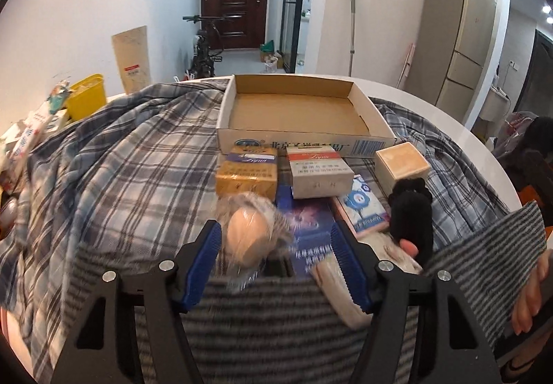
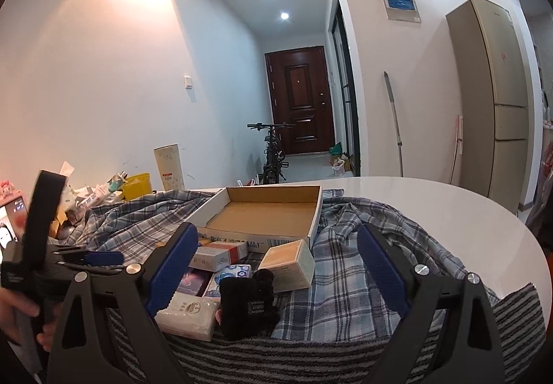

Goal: Organize objects
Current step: 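Grasp the clear bag with the left tool while the right tool grasps the black object, then lift the clear bag with the left tool while the right tool carries the black object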

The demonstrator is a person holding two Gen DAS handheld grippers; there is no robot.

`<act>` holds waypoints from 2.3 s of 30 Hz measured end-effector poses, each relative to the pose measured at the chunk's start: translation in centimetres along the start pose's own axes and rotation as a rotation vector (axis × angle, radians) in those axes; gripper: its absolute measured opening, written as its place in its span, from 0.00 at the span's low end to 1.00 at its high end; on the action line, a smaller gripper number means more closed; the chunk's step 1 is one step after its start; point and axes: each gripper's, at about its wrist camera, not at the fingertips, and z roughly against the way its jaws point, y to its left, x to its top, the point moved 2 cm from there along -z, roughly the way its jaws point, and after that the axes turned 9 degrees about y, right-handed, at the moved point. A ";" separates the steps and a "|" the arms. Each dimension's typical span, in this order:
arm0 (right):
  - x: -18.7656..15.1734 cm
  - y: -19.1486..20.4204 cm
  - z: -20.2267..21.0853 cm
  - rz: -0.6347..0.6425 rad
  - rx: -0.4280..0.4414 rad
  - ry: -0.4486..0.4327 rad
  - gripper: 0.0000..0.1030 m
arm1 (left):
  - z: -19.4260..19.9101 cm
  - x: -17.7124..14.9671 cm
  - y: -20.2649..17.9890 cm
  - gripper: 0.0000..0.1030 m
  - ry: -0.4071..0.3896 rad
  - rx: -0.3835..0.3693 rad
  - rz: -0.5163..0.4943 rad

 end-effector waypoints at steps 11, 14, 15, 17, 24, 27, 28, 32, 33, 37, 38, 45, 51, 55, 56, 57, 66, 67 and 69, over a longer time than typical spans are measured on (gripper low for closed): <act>0.1 -0.2 -1.2 -0.006 -0.023 0.059 0.83 | -1.4 0.3 1.3 0.46 0.027 -0.045 0.034; 0.0 -0.1 -1.4 -0.004 -0.036 0.069 0.80 | 0.3 0.2 0.8 0.45 -0.037 -0.041 0.006; 0.0 0.0 -1.4 -0.003 -0.040 0.072 0.80 | 0.9 0.1 0.7 0.45 -0.058 -0.046 0.003; 0.0 0.2 -1.5 -0.001 -0.039 0.079 0.80 | 2.2 0.0 0.7 0.45 -0.105 -0.059 0.003; -0.4 1.5 -1.6 0.019 -0.030 0.104 0.79 | 5.0 -1.0 -0.1 0.44 -0.248 -0.062 -0.040; -0.9 2.0 -2.3 0.024 -0.029 0.142 0.77 | 5.3 -1.7 -1.1 0.36 -0.288 -0.042 -0.085; -1.2 2.1 -2.7 0.020 -0.027 0.165 0.77 | 5.5 -1.8 -1.4 0.36 -0.301 -0.036 -0.097; -2.2 2.3 -4.9 0.000 -0.004 0.267 0.72 | 6.3 -2.0 -1.2 0.36 -0.357 -0.027 -0.083; -2.3 2.2 -5.3 -0.006 -0.001 0.284 0.71 | 6.4 -2.1 -1.2 0.36 -0.361 -0.030 -0.080; -2.7 2.4 -6.7 -0.004 -0.004 0.349 0.65 | 6.4 -2.1 -0.8 0.35 -0.364 -0.032 -0.064; -2.9 2.5 -7.1 0.002 -0.007 0.369 0.64 | 6.4 -2.1 -0.7 0.34 -0.362 -0.031 -0.061; -3.8 3.0 -9.1 0.029 0.016 0.477 0.63 | 6.6 -2.4 -1.2 0.31 -0.378 -0.036 -0.083; -4.4 3.7 -10.2 0.062 0.000 0.524 0.36 | 6.7 -2.4 -0.4 0.31 -0.381 -0.060 -0.043; -4.0 3.2 -8.9 0.033 -0.006 0.455 0.31 | 6.9 -2.5 -0.5 0.31 -0.391 -0.050 -0.044; -3.7 3.1 -8.4 0.024 -0.004 0.426 0.31 | 7.0 -2.5 -0.5 0.31 -0.394 -0.047 -0.046; -3.5 2.9 -7.9 0.019 -0.001 0.402 0.31 | 7.0 -2.5 -0.5 0.31 -0.396 -0.042 -0.047; -1.3 3.1 -5.0 0.027 0.014 0.276 0.31 | 9.5 -2.4 -0.9 0.31 -0.446 0.014 -0.040; -1.1 3.1 -4.7 0.022 0.017 0.267 0.31 | 9.7 -2.4 -0.9 0.31 -0.447 0.019 -0.035; -0.7 3.2 -4.2 0.015 0.026 0.246 0.31 | 10.0 -2.1 -0.8 0.31 -0.443 0.026 -0.027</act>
